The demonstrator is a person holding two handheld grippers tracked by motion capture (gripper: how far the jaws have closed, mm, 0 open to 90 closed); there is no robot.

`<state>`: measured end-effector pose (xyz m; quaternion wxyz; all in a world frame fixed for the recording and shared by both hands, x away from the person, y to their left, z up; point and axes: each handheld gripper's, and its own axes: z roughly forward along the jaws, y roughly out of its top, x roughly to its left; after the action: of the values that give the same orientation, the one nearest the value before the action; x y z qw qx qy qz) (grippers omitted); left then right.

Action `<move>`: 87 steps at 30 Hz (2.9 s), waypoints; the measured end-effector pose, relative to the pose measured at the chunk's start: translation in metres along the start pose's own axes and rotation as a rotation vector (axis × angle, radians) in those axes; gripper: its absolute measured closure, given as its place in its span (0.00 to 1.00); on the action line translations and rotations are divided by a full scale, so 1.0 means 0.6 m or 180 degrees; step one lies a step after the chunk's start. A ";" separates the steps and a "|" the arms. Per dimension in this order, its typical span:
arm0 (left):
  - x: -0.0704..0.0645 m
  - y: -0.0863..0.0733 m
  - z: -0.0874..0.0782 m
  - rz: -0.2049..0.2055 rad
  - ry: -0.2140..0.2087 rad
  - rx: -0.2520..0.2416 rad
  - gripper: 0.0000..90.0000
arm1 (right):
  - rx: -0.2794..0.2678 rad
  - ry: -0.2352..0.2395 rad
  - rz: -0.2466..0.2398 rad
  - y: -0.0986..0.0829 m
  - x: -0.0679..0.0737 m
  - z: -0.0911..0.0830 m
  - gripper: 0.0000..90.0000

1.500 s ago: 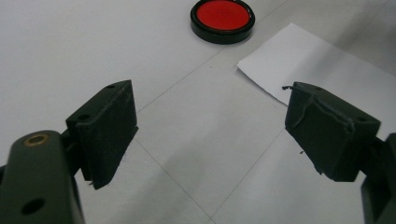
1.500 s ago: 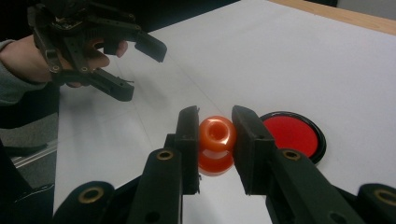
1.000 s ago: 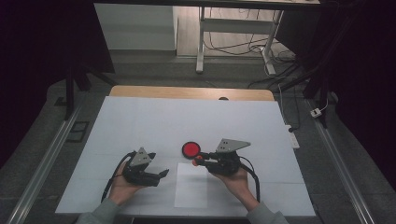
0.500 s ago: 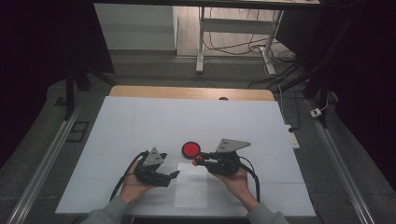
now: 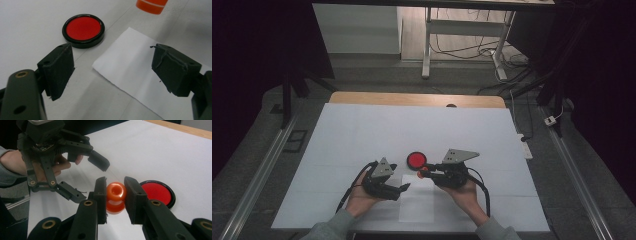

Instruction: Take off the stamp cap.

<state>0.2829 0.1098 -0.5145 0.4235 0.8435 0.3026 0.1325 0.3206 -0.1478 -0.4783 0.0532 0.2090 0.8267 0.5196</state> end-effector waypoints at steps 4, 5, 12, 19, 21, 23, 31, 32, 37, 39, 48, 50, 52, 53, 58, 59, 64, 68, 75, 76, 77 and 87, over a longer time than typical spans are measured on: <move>-0.006 0.008 0.005 0.0040 -0.0025 -0.0004 0.20 | -0.0004 0.0001 -0.0006 0.000 0.001 0.000 0.80; -0.007 0.010 0.006 0.0052 -0.0032 -0.0004 0.20 | -0.0005 0.0001 -0.0006 0.000 0.001 0.000 0.80; -0.017 0.021 0.013 0.0129 -0.0074 -0.0002 0.22 | -0.0002 0.0007 -0.0011 0.000 0.001 0.001 0.80; -0.022 0.029 0.019 0.0156 -0.0102 -0.0006 0.22 | 0.0000 0.0005 -0.0009 0.000 0.000 0.001 0.80; -0.024 0.031 0.022 0.0168 -0.0101 -0.0001 0.22 | 0.0007 0.0008 -0.0011 -0.001 0.001 0.002 0.80; -0.025 0.033 0.023 0.0178 -0.0116 -0.0005 0.23 | 0.0012 0.0004 -0.0015 -0.001 0.001 0.003 0.80; -0.031 0.041 0.029 0.0200 -0.0152 -0.0012 0.25 | 0.0007 -0.0006 -0.0011 -0.001 0.000 0.002 0.80; -0.032 0.042 0.030 0.0201 -0.0151 -0.0007 0.26 | 0.0007 -0.0005 -0.0008 -0.001 0.000 0.002 0.80; -0.034 0.044 0.033 0.0224 -0.0150 -0.0010 0.28 | 0.0013 -0.0006 -0.0013 -0.001 0.000 0.002 0.80; -0.034 0.045 0.034 0.0225 -0.0147 -0.0011 0.29 | 0.0014 -0.0006 -0.0010 -0.001 0.000 0.002 0.80; -0.038 0.048 0.040 0.0262 -0.0147 0.0005 0.36 | 0.0019 -0.0009 -0.0007 -0.002 0.000 0.003 0.80; -0.038 0.049 0.041 0.0237 -0.0181 -0.0005 0.38 | 0.0013 -0.0016 -0.0002 -0.002 0.000 0.004 0.80; -0.039 0.050 0.041 0.0239 -0.0176 -0.0009 0.40 | 0.0016 -0.0016 -0.0002 -0.003 0.000 0.004 0.80; -0.040 0.050 0.042 0.0254 -0.0173 -0.0001 0.41 | 0.0018 -0.0017 -0.0003 -0.003 0.000 0.004 0.80; -0.040 0.051 0.044 0.0258 -0.0136 0.0008 0.45 | 0.0018 -0.0015 -0.0004 -0.003 0.000 0.004 0.80; -0.040 0.051 0.044 0.0261 -0.0127 0.0008 0.45 | 0.0017 -0.0016 -0.0003 -0.003 0.000 0.004 0.80; -0.041 0.052 0.046 0.0290 -0.0091 0.0017 0.50 | 0.0013 -0.0015 0.0001 -0.003 0.000 0.004 0.80; -0.043 0.053 0.047 0.0306 -0.0072 0.0020 0.55 | 0.0006 -0.0015 0.0006 -0.003 0.000 0.004 0.80; -0.046 0.055 0.050 0.0357 -0.0059 0.0032 0.61 | 0.0005 -0.0007 0.0007 -0.002 0.001 0.003 0.80; -0.047 0.055 0.050 0.0360 -0.0059 0.0037 0.62 | 0.0013 -0.0004 0.0004 -0.002 0.001 0.003 0.80; -0.048 0.055 0.051 0.0368 -0.0059 0.0040 0.62 | 0.0012 -0.0002 0.0002 -0.002 0.001 0.003 0.80; -0.050 0.056 0.054 0.0410 -0.0029 0.0045 0.66 | 0.0019 0.0004 0.0002 -0.003 0.001 0.004 0.80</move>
<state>0.2887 0.0551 -0.5065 0.4095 0.8648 0.2467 0.1536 0.3204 -0.1461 -0.4810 0.0520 0.2090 0.8283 0.5172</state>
